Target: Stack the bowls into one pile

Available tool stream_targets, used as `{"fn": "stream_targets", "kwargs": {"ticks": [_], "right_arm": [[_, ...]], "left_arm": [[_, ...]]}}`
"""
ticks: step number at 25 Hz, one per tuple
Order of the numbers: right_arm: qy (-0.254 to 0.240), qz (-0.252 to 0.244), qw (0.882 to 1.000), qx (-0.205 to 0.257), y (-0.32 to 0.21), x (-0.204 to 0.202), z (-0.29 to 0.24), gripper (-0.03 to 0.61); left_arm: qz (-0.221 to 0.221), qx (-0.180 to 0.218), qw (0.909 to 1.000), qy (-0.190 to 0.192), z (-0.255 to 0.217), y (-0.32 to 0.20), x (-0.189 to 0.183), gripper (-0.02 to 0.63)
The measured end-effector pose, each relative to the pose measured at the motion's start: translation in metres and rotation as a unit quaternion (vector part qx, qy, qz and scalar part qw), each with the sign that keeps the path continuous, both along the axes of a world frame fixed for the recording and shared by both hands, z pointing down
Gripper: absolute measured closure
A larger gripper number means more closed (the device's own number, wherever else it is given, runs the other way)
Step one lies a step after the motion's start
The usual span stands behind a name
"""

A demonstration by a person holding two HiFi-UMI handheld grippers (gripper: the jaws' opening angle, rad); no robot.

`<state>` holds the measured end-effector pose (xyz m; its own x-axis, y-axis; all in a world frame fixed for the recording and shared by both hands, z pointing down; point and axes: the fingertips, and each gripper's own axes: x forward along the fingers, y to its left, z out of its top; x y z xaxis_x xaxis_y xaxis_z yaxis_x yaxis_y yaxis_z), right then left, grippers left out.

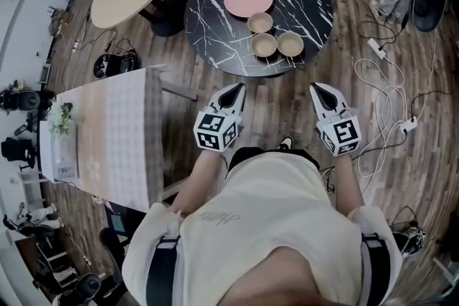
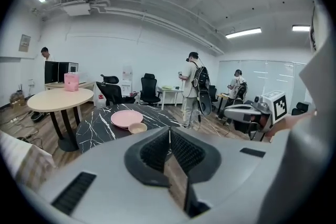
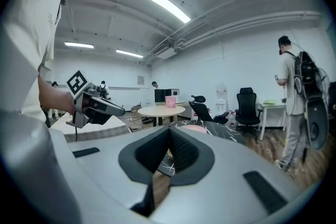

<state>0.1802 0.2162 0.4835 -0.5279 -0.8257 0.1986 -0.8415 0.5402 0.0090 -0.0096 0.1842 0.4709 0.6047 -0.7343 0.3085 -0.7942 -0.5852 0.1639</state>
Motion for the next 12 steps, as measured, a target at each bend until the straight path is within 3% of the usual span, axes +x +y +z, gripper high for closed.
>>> {"fn": "stream_targets", "kwargs": {"ticks": [7,9,12], "right_arm": [[-0.029,-0.013,0.999,-0.004,-0.003,0.008,0.000,0.570],[-0.041,-0.014,0.999,-0.009,-0.005,0.012,0.000,0.431],[-0.045,-0.007,0.999,-0.014,-0.008,0.019,0.008,0.467]], "left_arm": [[0.002,-0.015,0.9998,-0.012,0.003,-0.008,0.015,0.593],[0.005,-0.019,0.9997,-0.011,0.005,-0.010,0.019,0.593],[0.006,-0.030,0.9994,-0.013,0.013,-0.013,0.023,0.593]]}}
